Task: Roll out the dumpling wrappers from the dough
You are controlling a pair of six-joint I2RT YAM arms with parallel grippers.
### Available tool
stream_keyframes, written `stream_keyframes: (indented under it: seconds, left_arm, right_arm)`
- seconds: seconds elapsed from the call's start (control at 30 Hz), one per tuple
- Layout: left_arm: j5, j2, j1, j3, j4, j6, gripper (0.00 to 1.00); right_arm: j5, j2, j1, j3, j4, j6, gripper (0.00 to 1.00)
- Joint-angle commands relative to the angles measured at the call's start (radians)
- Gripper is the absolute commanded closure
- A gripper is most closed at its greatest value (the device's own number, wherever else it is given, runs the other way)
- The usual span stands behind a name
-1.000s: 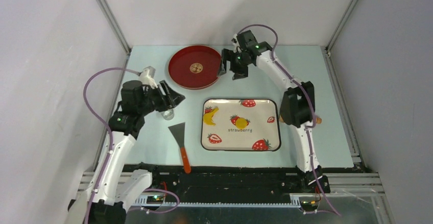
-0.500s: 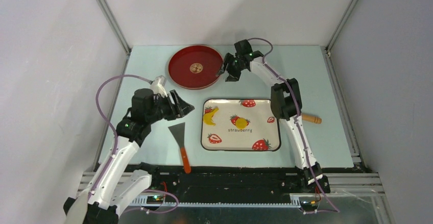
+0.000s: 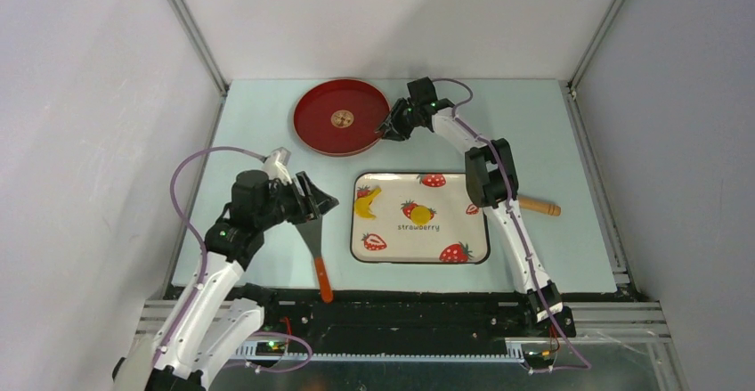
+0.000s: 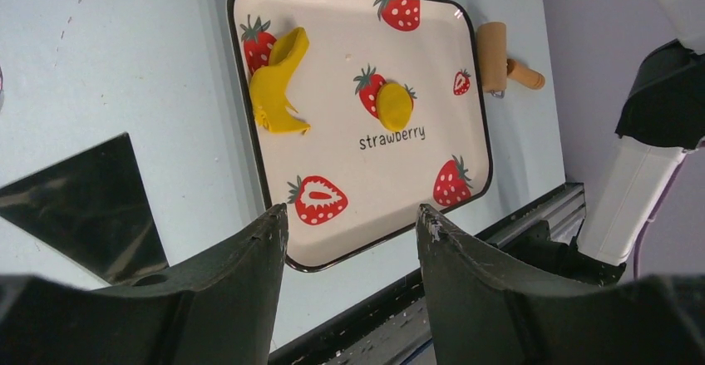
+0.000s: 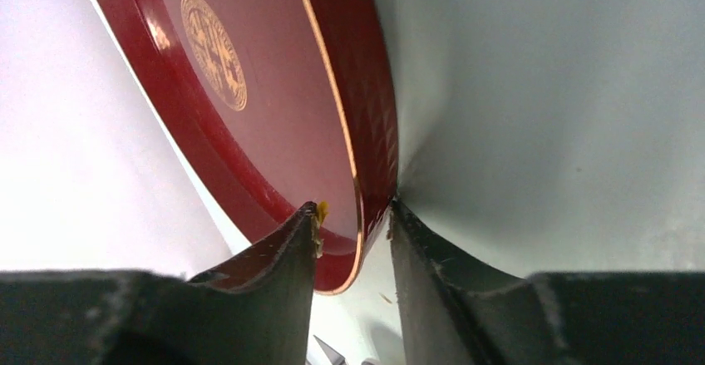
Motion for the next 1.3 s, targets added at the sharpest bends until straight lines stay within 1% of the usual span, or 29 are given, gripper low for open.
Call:
stream_keyframes:
  seconds: [0.0,0.03,0.07,0.27,0.33,0.37,0.43,0.57,0.83,1.07,1.27]
  left_arm:
    - [0.016,-0.035,-0.007,-0.006,0.028,-0.016,0.38]
    - [0.016,-0.038,-0.007,-0.010,0.028,-0.018,0.37]
    - [0.015,-0.043,-0.006,-0.010,0.028,-0.019,0.37]
    - [0.015,-0.069,-0.007,-0.029,0.027,-0.034,0.38]
    - [0.011,-0.082,-0.006,-0.042,0.027,-0.034,0.38]
    - [0.008,-0.089,-0.007,-0.046,0.027,-0.034,0.38]
    - [0.004,-0.100,-0.007,-0.063,0.028,-0.038,0.38]
    - [0.001,-0.120,-0.007,-0.097,0.027,-0.048,0.38]
    - [-0.001,-0.131,-0.006,-0.132,0.028,-0.057,0.38]
    - [-0.027,-0.127,-0.025,-0.149,0.028,-0.073,0.38]
    - [-0.100,-0.109,-0.099,-0.152,0.028,-0.123,0.38]
  right_arm:
    - [0.036,0.050,0.006,0.082,-0.015,0.022,0.64]
    - [0.039,0.059,0.005,0.095,-0.038,0.015,0.70]
    - [0.042,0.061,0.004,0.096,-0.048,0.012,0.72]
    - [0.052,0.042,-0.012,0.080,-0.111,-0.036,0.75]
    - [0.062,0.014,-0.020,0.049,-0.114,-0.049,0.81]
    - [0.066,0.006,-0.023,0.040,-0.118,-0.058,0.85]
    - [0.066,-0.017,-0.035,0.019,-0.123,-0.071,0.88]
    - [0.055,-0.055,-0.071,-0.019,-0.142,-0.109,0.89]
    - [0.062,-0.170,-0.127,-0.144,-0.178,-0.210,0.93]
    - [0.072,-0.306,-0.200,-0.336,-0.185,-0.295,0.94]
    - [0.073,-0.448,-0.299,-0.538,-0.163,-0.354,0.93]
